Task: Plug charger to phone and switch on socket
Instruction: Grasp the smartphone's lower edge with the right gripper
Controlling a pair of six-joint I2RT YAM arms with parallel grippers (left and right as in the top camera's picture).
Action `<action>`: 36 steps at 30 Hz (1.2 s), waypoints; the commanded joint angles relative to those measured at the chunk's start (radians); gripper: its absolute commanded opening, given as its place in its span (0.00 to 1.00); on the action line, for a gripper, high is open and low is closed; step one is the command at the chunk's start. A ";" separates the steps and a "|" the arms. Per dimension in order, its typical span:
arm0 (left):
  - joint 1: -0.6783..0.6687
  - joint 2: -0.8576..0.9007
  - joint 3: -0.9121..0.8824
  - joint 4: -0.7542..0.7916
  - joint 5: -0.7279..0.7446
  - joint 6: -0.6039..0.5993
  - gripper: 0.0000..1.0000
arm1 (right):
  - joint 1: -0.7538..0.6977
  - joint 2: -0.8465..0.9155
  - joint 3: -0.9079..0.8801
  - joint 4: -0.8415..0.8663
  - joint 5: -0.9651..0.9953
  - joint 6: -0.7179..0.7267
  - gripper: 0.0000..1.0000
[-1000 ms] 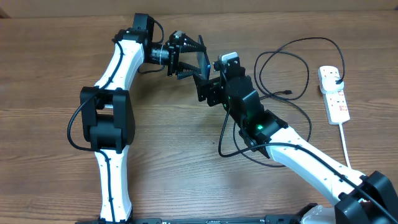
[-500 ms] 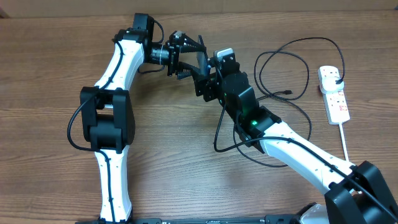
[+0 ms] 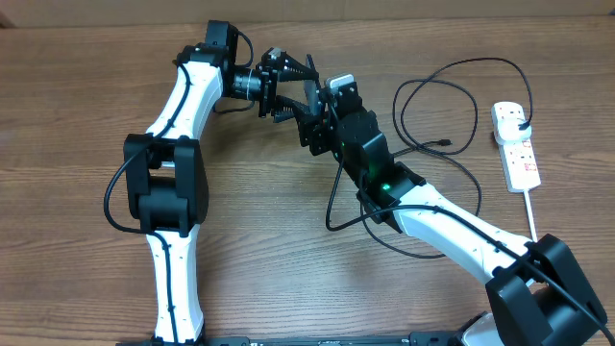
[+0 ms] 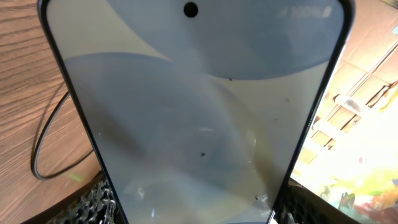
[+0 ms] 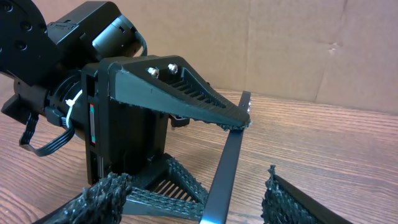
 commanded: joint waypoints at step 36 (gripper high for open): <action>-0.001 0.009 0.027 -0.001 0.030 0.016 0.73 | 0.001 0.053 0.035 0.007 -0.009 -0.025 0.15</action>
